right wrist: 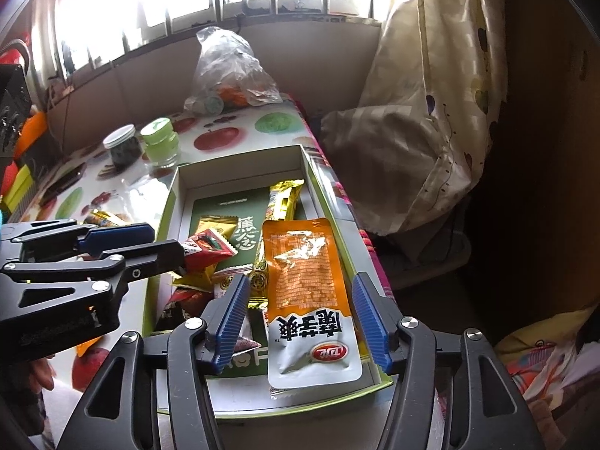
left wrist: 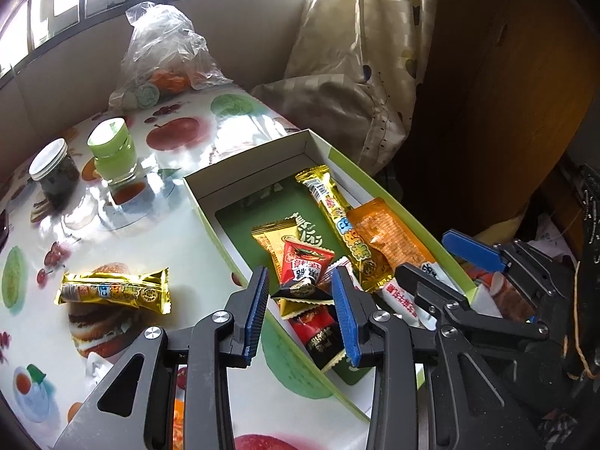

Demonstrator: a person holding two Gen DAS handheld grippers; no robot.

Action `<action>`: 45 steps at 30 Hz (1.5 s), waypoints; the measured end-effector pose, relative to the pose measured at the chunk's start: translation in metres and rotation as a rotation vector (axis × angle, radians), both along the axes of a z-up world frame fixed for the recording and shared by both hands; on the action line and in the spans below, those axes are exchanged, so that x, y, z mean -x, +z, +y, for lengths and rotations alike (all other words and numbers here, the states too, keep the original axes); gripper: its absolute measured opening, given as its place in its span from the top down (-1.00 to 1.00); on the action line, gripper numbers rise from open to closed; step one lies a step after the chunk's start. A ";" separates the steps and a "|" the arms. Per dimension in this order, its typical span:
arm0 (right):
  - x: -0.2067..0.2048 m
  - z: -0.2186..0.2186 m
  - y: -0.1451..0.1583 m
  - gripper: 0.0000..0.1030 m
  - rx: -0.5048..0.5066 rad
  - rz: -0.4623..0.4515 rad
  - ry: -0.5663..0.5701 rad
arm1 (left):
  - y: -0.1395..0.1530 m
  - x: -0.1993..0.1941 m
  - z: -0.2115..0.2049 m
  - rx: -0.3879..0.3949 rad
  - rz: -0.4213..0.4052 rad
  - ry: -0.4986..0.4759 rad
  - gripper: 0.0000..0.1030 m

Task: Organize snacks
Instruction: 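Lower both held snacks into the green box and open both tools, then move both open tools back to the remaining snacks on the table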

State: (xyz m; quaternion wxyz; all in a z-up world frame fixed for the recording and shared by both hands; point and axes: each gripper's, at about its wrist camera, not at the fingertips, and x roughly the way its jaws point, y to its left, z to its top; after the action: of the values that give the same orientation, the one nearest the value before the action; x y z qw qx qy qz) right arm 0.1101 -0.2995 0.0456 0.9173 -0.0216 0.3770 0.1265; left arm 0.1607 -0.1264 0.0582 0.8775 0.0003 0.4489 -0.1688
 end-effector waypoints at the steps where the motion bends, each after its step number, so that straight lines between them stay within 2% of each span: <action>1: 0.001 0.000 0.001 -0.10 0.002 -0.002 0.000 | 0.001 0.001 0.001 -0.003 -0.002 0.002 0.29; 9: 0.009 -0.001 0.006 -0.11 -0.007 -0.009 -0.009 | 0.008 0.007 0.004 0.013 -0.014 0.005 0.29; 24: 0.031 0.008 0.014 -0.11 -0.001 -0.038 -0.016 | 0.020 0.036 0.016 -0.037 -0.076 0.045 0.29; 31: 0.042 0.019 0.020 -0.11 -0.009 -0.058 -0.004 | 0.021 0.051 0.028 -0.033 -0.080 0.069 0.29; 45: 0.059 0.058 0.026 -0.11 -0.019 -0.080 0.102 | 0.018 0.074 0.069 -0.039 -0.078 0.149 0.29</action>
State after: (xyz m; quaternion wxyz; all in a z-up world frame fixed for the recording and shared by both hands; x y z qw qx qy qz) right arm 0.0511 -0.2414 0.0712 0.9242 -0.0370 0.3372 0.1755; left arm 0.0870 -0.0573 0.0761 0.9043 -0.0094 0.4162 -0.0942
